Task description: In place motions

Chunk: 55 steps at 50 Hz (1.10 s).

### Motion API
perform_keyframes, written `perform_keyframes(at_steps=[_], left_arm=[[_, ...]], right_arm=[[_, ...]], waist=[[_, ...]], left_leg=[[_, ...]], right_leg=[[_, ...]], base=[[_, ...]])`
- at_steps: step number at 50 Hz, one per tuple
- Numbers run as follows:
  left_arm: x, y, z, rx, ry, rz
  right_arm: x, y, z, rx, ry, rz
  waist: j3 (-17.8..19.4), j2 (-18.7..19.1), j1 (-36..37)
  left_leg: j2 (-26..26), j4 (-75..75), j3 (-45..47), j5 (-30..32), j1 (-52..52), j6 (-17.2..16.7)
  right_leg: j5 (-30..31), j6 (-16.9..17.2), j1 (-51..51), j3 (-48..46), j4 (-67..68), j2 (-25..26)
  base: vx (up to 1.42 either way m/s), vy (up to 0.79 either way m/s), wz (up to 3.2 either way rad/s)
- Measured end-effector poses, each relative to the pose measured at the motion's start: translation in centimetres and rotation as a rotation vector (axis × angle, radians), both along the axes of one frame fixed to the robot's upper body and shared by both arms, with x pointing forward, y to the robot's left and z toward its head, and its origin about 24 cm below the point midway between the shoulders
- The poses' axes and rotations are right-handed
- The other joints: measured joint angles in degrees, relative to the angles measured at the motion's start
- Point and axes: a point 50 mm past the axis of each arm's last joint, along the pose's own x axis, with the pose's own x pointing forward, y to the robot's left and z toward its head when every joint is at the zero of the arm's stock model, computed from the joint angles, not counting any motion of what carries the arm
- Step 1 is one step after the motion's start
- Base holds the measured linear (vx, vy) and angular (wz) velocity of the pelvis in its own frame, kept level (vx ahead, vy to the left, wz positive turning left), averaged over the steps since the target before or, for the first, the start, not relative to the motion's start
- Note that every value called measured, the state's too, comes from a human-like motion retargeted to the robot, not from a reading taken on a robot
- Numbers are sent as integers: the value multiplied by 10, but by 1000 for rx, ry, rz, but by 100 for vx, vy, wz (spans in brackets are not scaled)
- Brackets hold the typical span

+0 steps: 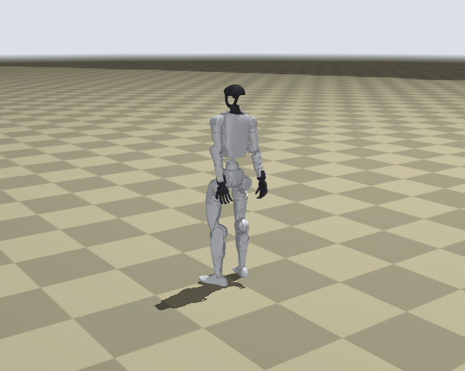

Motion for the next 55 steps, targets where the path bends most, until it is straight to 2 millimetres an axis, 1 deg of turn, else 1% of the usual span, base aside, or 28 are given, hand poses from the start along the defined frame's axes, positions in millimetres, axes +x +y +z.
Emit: perform_keyframes(at_steps=[2, 4, 5, 6, 8, 9, 10, 12, 15, 17, 19, 20, 22, 24, 27, 30, 33, 35, 36, 38, 42, 45, 47, 49, 51, 53, 55], left_arm=[[14, 26, -1, 44, -20, -136], [35, 51, -1, 77, -33, -229], [47, 63, 0, 90, -38, -260], [63, 70, 1, 107, -59, -257], [96, 82, 4, 139, -116, -238], [123, 88, 8, 160, -181, -231], [156, 94, 15, 182, -262, -226], [212, 105, 34, 214, -417, -237], [294, 112, 77, 265, -655, -239], [342, 104, 109, 285, -816, -207], [390, 90, 151, 293, -994, -172], [410, 84, 173, 298, -1079, -166], [440, 78, 216, 323, -1228, -211], [459, 74, 254, 352, -1335, -266], [477, 66, 297, 377, -1430, -302], [485, 64, 329, 395, -1484, -312], [488, 67, 348, 449, -1497, -312], [488, 71, 354, 490, -1487, -306], [488, 73, 355, 501, -1482, -298], [488, 75, 355, 508, -1473, -281], [486, 75, 348, 509, -1451, -295], [485, 78, 341, 578, -1411, -393], [484, 81, 336, 675, -1386, -514], [483, 81, 327, 719, -1397, -617], [479, 82, 314, 704, -1432, -710], [469, 91, 299, 693, -1461, -794], [453, 106, 281, 690, -1465, -869]], right_arm=[[17, -6, 0, -22, -12, 38], [43, -9, 0, -6, -53, 85], [58, -9, 0, 10, -82, 99], [75, -7, 1, 32, -119, 90], [107, 0, 3, 75, -196, 62], [133, 6, 5, 106, -268, 33], [163, 15, 10, 146, -356, -1], [214, 30, 24, 216, -507, -38], [285, 53, 57, 320, -721, -33], [326, 68, 85, 377, -862, 8], [365, 79, 121, 409, -1007, 53], [382, 85, 139, 417, -1077, 73], [412, 93, 177, 412, -1215, 105], [434, 100, 214, 401, -1348, 145], [458, 104, 268, 360, -1529, 249], [472, 101, 309, 248, -1644, 313], [479, 95, 334, 170, -1729, 268], [482, 93, 345, 160, -1772, 223], [482, 92, 346, 165, -1782, 197], [482, 92, 347, 176, -1788, 161], [481, 89, 339, 173, -1765, 152], [479, 87, 330, 176, -1758, 140], [477, 88, 320, 194, -1756, 131], [472, 90, 305, 213, -1750, 142], [465, 93, 287, 231, -1740, 194], [455, 96, 265, 236, -1723, 283], [443, 96, 243, 233, -1692, 401]], waist=[[-7, 0, -22], [-17, -2, -16], [-22, -3, -15], [-28, -4, -14], [-37, -5, -12], [-45, -4, -11], [-55, -3, -9], [-69, 0, -6], [-91, 4, -3], [-105, 5, -2], [-116, 6, 1], [-123, 7, 2], [-133, 8, 5], [-142, 8, 7], [-154, 9, 11], [-163, 12, 15], [-168, 10, 18], [-169, 9, 18], [-170, 9, 18], [-172, 9, 18], [-175, 8, 22], [-176, 7, 24], [-177, 6, 24], [-178, 5, 25], [-178, 5, 23], [-177, 6, 17], [-174, 7, 11]], left_leg=[[-6, 0, -29, 5, -8, 2], [-6, 1, -25, 4, -9, 2], [-6, 1, -27, 5, -10, 2], [-7, 1, -27, 4, -9, 2], [-7, 1, -28, 4, -9, 3], [-7, 1, -27, 3, -9, 3], [-6, 1, -27, 3, -9, 3], [-6, 2, -26, 1, -9, 4], [-4, 3, -26, -1, -11, 4], [-3, 4, -27, -2, -12, 5], [-2, 6, -27, -3, -19, 5], [-2, 7, -27, -4, -23, 5], [-2, 6, -25, -4, -28, 5], [-2, 6, -24, -5, -32, 4], [-2, 4, -22, -7, -36, 4], [-2, 4, -19, -9, -42, 4], [-3, 4, -20, -10, -43, 4], [-4, 5, -21, -11, -42, 5], [-4, 5, -21, -12, -41, 5], [-4, 5, -21, -13, -41, 5], [-5, 4, -21, -14, -39, 5], [-5, 4, -22, -13, -40, 5], [-6, 5, -24, -13, -40, 5], [-7, 5, -25, -12, -39, 5], [-9, 4, -27, -12, -36, 5], [-11, 4, -27, -12, -33, 5], [-13, 3, -26, -12, -30, 5]], right_leg=[[7, -6, 1, -30, -7, -1], [5, -5, 0, -27, -6, -2], [5, -5, 1, -29, -6, -3], [5, -6, 2, -30, -6, -2], [4, -6, 3, -31, -6, -2], [4, -7, 3, -31, -6, -2], [4, -7, 1, -30, -5, -1], [3, -7, 0, -28, -4, 0], [1, -7, -1, -27, -3, 2], [0, -7, -2, -28, -3, 3], [-1, -7, -7, -28, -2, 4], [-2, -7, -11, -28, -2, 5], [-3, -7, -17, -26, -2, 5], [-3, -7, -21, -24, -2, 5], [-5, -7, -28, -21, -3, 6], [-7, -7, -35, -19, -2, 6], [-10, -7, -35, -20, -2, 7], [-11, -7, -32, -21, -2, 7], [-12, -7, -32, -21, -2, 7], [-13, -7, -31, -21, -2, 7], [-14, -7, -30, -20, -2, 7], [-15, -7, -30, -22, -2, 6], [-14, -7, -29, -25, -2, 6], [-15, -7, -26, -27, -2, 5], [-15, -7, -23, -28, -2, 3], [-14, -7, -21, -28, -2, 2], [-14, -8, -21, -25, -2, 1]], base=[[-6, 2, 54], [-9, 1, 10], [0, 0, 0], [0, 0, 0], [0, 0, 0], [0, 0, 0], [0, 0, 0], [0, 0, 0], [0, 0, 0], [0, 0, 0], [0, 0, 0], [0, 0, 0], [0, 0, 0], [0, 0, 0], [0, 0, 0], [0, 0, 0], [0, 0, 0], [0, 0, 0], [0, 0, 0], [0, 0, 0], [0, 0, 0], [0, 0, 0], [0, 0, 0], [7, 0, 9], [11, 1, 5], [10, 0, -2], [7, 0, -9]])
